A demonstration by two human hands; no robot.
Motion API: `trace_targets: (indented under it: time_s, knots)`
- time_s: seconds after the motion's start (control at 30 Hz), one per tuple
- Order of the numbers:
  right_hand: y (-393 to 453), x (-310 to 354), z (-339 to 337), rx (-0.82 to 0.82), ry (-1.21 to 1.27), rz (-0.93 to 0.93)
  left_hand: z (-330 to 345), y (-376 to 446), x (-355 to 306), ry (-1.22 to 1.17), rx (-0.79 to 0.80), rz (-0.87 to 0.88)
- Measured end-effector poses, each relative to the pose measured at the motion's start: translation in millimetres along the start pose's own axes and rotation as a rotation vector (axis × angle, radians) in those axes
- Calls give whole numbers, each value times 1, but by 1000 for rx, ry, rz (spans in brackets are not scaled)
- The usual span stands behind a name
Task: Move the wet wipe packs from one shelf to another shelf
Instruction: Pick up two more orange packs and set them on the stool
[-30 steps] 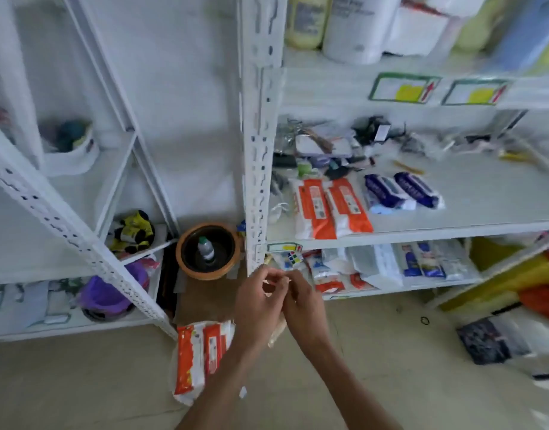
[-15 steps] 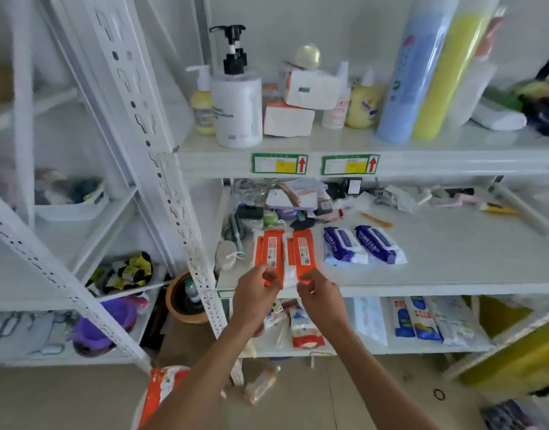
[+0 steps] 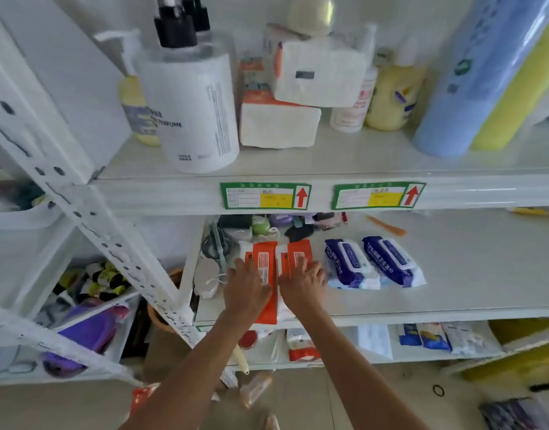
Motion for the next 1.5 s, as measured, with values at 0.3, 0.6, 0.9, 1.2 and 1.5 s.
trace_targets:
  time_s: [0.3,0.6,0.9,1.2,1.5]
  knots:
    - [21,3,15,-8,-110,61,24,22,0,36,13,-60]
    - [15,7,8,-34,-135,51,29,17,1,-13,21,-95]
    - [-13,15,-28,-144,41,-25,0,-3,-4,-102,-74,-98]
    - [-81,10,-44,-162,166,-59,-31,-76,3,-126,-166,-124]
    - [-213,20,34,-33,196,-100,-45,-205,107,-131,-195,-232]
Point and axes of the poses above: each hand's wrist, its own y-axis towards the middle knuckle, its own z-axis out of the palm, x = y × z, the point moved 6 cm from there along y, towards the middle knuckle, and after that the axes turned 12 degrees about y, right-handed, at the moved point
